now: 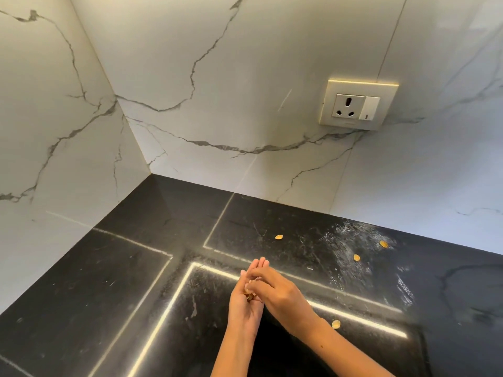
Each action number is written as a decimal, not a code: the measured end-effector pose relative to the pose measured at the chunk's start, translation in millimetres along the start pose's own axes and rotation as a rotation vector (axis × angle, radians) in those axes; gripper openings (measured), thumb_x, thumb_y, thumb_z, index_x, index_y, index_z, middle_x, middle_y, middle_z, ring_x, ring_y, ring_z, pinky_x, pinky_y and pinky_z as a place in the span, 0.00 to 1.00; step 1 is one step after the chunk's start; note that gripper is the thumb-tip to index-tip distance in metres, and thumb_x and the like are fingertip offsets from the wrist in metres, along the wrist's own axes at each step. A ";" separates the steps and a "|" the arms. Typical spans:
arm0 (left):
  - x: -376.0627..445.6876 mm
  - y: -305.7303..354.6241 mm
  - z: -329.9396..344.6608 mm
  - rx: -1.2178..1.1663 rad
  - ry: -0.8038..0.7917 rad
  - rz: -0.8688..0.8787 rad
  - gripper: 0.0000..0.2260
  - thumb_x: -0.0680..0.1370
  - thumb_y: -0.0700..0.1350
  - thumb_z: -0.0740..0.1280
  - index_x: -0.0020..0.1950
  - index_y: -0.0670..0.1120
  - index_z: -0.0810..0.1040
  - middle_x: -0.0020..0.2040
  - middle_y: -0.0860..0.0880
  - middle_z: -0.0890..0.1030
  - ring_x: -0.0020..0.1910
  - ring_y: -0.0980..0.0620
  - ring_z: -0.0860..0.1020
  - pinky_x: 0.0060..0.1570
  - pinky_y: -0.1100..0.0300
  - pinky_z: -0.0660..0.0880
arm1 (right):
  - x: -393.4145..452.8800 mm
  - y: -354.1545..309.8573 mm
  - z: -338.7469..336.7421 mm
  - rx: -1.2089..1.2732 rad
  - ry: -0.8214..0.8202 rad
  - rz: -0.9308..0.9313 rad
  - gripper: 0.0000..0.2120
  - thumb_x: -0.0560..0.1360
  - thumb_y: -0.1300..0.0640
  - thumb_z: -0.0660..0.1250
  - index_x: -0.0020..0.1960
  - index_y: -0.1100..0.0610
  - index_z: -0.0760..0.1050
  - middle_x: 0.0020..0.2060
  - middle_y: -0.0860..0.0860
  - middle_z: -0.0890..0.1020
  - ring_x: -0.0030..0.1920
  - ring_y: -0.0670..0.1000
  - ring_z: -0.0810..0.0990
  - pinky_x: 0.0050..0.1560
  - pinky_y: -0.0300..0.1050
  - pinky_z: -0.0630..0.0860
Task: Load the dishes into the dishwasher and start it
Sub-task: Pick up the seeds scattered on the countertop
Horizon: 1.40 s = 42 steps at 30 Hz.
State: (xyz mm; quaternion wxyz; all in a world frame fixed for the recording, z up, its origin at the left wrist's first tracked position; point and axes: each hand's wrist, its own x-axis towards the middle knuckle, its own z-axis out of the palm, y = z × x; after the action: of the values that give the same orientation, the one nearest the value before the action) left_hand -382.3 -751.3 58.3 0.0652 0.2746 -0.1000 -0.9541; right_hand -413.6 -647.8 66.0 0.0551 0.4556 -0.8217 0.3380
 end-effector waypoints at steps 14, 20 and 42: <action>18.4 -2.4 11.1 -0.048 0.022 0.037 0.20 0.83 0.44 0.53 0.53 0.32 0.81 0.58 0.36 0.79 0.52 0.42 0.82 0.47 0.50 0.80 | 47.0 120.1 6.2 -0.400 -0.122 0.232 0.24 0.71 0.68 0.66 0.68 0.64 0.69 0.68 0.57 0.71 0.67 0.57 0.70 0.68 0.49 0.65; 7.0 -3.9 4.7 0.020 0.054 0.029 0.17 0.83 0.44 0.53 0.59 0.33 0.76 0.57 0.36 0.80 0.51 0.43 0.82 0.48 0.49 0.79 | 3.9 100.6 8.6 -0.309 -0.056 0.203 0.08 0.65 0.64 0.73 0.44 0.57 0.80 0.44 0.49 0.80 0.44 0.50 0.80 0.35 0.40 0.78; -37.6 -61.0 -6.4 0.087 0.033 -0.154 0.17 0.83 0.43 0.53 0.61 0.33 0.73 0.58 0.36 0.79 0.56 0.43 0.79 0.52 0.49 0.77 | -147.7 34.6 -41.9 -0.148 0.054 0.601 0.11 0.70 0.54 0.73 0.52 0.50 0.80 0.49 0.40 0.78 0.47 0.31 0.75 0.48 0.22 0.67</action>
State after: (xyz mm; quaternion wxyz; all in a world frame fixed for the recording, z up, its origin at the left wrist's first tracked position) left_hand -351.6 -686.3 58.4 -0.0186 0.2995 -0.1189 -0.9465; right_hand -364.4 -505.0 21.7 0.0077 0.1778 -0.9402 0.2903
